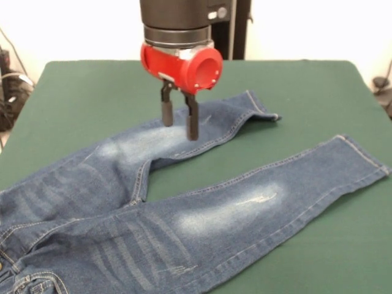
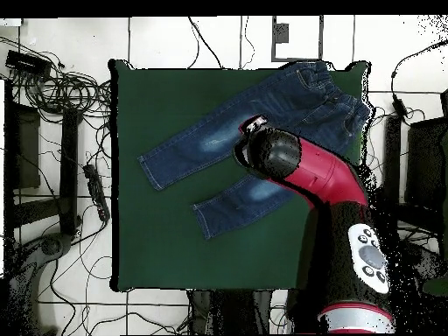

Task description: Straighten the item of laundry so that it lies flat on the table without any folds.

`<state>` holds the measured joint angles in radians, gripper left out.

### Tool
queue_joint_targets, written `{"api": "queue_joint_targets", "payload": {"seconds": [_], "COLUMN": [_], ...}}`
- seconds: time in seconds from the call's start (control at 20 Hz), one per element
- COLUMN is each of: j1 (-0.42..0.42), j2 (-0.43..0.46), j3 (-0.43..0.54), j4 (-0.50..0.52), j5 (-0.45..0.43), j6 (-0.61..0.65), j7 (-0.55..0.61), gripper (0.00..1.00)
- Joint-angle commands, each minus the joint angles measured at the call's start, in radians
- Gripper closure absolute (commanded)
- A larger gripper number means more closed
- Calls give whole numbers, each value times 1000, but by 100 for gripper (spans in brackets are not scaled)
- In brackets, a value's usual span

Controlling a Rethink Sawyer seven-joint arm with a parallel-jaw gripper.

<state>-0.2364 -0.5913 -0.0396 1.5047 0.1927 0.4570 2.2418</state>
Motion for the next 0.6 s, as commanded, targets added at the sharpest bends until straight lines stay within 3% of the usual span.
{"api": "queue_joint_targets", "payload": {"seconds": [0.05,0.6], "j1": [39,109], "j2": [42,-12], "j3": [39,-33], "j4": [158,195], "j5": [74,150], "j6": [-56,-12], "j7": [280,323], "gripper": [0,0]}}
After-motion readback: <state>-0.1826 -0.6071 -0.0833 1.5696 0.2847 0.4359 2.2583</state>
